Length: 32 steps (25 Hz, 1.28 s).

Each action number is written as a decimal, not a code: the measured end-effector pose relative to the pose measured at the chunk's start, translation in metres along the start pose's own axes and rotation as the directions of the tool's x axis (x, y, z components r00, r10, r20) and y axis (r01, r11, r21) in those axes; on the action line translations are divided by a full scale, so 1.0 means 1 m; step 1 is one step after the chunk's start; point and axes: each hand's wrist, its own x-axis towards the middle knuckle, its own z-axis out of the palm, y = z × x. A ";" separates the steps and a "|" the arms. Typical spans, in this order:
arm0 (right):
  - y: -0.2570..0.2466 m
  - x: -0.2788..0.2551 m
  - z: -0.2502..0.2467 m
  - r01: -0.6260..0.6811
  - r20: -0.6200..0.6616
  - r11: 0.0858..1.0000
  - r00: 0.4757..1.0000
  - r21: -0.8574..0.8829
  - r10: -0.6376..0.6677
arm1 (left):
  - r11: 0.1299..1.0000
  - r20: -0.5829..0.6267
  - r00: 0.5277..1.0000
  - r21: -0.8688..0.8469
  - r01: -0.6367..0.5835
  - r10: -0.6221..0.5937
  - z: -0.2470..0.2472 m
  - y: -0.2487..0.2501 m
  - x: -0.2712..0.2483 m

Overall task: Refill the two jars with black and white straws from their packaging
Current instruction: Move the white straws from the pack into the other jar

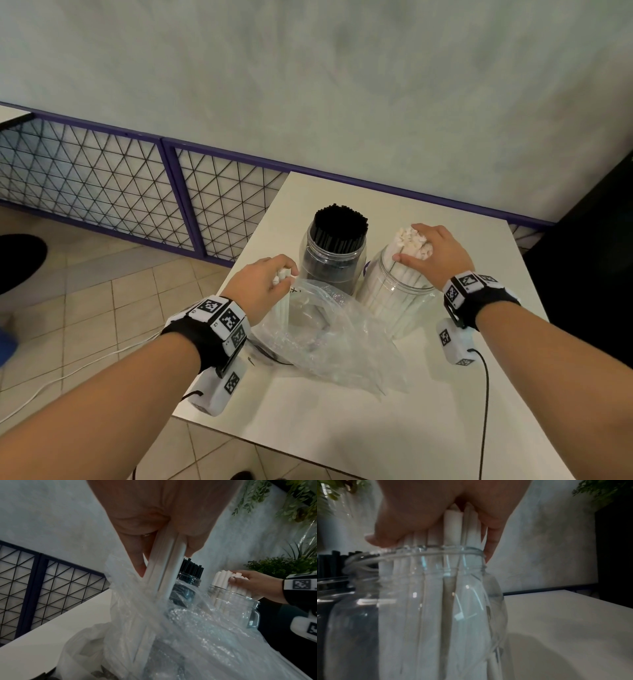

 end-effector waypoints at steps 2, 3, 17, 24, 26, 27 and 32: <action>-0.001 0.000 -0.003 0.017 -0.132 1.000 0.991 0.026 -0.014 | 1.000 0.001 1.000 0.005 -0.005 0.005 0.000 -0.001 0.001; 0.000 0.000 -0.004 0.039 -0.196 0.998 0.980 0.046 -0.029 | 1.000 -0.002 1.000 0.008 -0.007 0.007 0.001 -0.001 0.000; 0.012 -0.064 -0.001 -0.101 -0.331 0.894 0.906 0.436 0.264 | 1.000 -0.001 1.000 -0.003 -0.012 0.012 0.000 0.001 0.000; 0.010 -0.073 0.012 -0.108 -0.279 0.883 0.925 0.457 0.258 | 1.000 0.016 1.000 0.000 -0.017 0.017 -0.001 0.002 -0.001; 0.002 -0.063 -0.001 -0.093 -0.327 0.883 0.907 0.459 0.266 | 1.000 0.016 1.000 -0.004 -0.015 0.015 -0.001 0.002 -0.001; -0.001 -0.055 -0.009 -0.077 -0.352 0.885 0.899 0.458 0.260 | 1.000 0.014 1.000 -0.004 -0.017 0.017 -0.001 0.002 -0.001; 0.006 -0.022 -0.019 -0.054 -0.251 0.985 0.963 0.163 0.095 | 1.000 0.001 1.000 0.016 -0.025 0.025 0.000 0.003 -0.002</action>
